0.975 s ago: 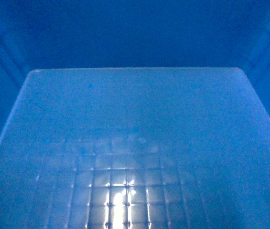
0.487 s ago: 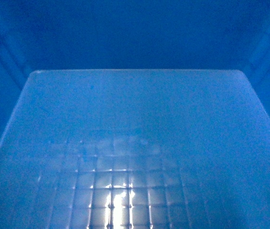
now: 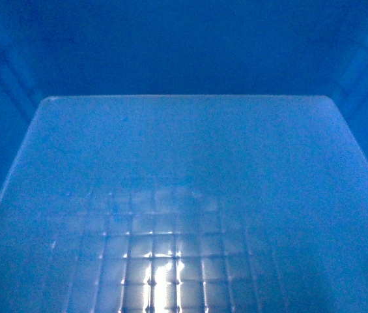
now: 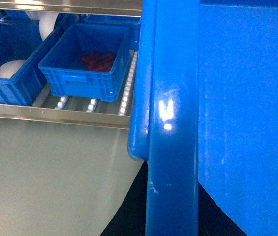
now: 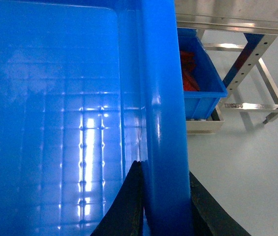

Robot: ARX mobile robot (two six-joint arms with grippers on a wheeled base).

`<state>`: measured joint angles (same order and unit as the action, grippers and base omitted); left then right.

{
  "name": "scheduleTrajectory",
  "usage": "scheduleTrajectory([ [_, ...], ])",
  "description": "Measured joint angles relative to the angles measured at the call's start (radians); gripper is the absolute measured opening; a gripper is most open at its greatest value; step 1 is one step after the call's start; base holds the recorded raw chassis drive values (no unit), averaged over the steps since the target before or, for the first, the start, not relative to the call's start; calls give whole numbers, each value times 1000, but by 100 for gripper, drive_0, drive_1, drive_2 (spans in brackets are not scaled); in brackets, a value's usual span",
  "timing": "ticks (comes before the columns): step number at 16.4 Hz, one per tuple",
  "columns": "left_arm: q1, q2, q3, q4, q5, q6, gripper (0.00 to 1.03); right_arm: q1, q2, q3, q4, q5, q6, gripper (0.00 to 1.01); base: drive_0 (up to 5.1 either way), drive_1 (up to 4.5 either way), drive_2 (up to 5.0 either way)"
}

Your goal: Place box next to blue box on left shelf

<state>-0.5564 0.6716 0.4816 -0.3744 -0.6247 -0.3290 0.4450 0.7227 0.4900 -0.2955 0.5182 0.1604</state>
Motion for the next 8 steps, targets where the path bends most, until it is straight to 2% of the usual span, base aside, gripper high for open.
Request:
scheduleTrajectory([
  [8, 0, 0, 0, 0, 0, 0, 8, 0, 0, 0, 0, 0, 0, 12, 0, 0, 0],
])
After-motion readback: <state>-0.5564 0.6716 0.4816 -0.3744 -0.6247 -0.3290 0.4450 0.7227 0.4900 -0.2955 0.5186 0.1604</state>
